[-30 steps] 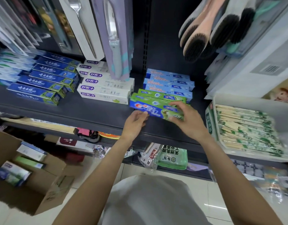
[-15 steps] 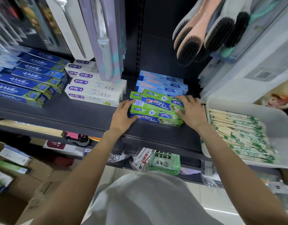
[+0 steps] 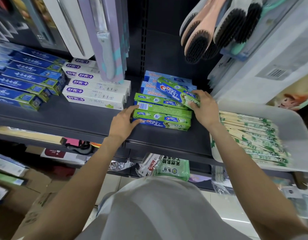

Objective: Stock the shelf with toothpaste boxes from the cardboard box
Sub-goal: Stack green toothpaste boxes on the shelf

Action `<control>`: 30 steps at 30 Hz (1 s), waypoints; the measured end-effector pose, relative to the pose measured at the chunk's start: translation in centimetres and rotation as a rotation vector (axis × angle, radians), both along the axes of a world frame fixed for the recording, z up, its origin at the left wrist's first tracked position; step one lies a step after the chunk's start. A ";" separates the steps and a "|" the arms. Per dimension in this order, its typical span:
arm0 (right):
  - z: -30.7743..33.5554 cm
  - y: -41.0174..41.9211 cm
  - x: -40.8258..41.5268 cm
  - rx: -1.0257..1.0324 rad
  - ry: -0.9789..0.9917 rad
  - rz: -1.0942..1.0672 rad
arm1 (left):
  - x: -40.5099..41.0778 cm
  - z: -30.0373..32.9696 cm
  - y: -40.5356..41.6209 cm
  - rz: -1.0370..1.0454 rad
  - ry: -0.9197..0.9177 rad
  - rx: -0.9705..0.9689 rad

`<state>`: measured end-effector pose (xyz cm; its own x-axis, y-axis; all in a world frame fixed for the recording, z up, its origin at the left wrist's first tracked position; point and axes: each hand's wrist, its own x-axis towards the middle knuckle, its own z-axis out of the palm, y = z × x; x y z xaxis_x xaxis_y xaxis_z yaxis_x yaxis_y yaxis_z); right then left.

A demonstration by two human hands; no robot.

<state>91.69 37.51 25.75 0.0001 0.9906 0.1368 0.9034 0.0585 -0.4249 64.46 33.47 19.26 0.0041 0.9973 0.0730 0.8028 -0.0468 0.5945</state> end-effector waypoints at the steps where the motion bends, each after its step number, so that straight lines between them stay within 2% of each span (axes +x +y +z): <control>1: 0.0 -0.1 0.0 0.000 -0.008 0.000 | -0.2 0.0 -0.1 0.019 -0.093 -0.017; 7: -0.1 -1.1 0.3 0.005 0.000 0.040 | -1.4 0.7 -0.7 0.158 -0.655 -0.236; 9: -0.1 -1.5 0.3 0.012 0.022 0.043 | -1.3 2.0 -1.1 0.184 -0.960 -0.221; 11: 0.1 -1.8 0.3 0.036 0.038 0.044 | -1.4 3.9 -1.6 0.162 -1.117 -0.125; 13: 0.3 -2.1 0.3 0.059 0.037 0.060 | -2.0 5.7 -2.4 0.030 -1.082 -0.072; 16: 0.5 -2.5 0.3 0.084 0.043 0.069 | -3.4 6.1 -3.5 -0.127 -1.002 -0.154; 20: 0.2 -3.1 0.3 0.086 0.052 0.043 | -3.4 4.1 -4.3 -0.081 -0.997 -0.238; 22: 0.2 -3.3 0.3 0.082 0.049 0.037 | -2.9 3.2 -4.1 -0.062 -0.925 -0.227; 25: 0.4 -3.6 0.4 0.070 0.054 0.023 | -2.2 2.1 -2.9 -0.149 -0.641 -0.247; 28: 0.6 -3.9 0.3 0.066 0.059 0.001 | -1.1 1.1 -1.7 -0.240 -0.200 -0.238; 30: 0.7 -4.0 0.3 0.071 0.064 -0.014 | -0.4 1.2 -1.1 -0.278 0.029 -0.180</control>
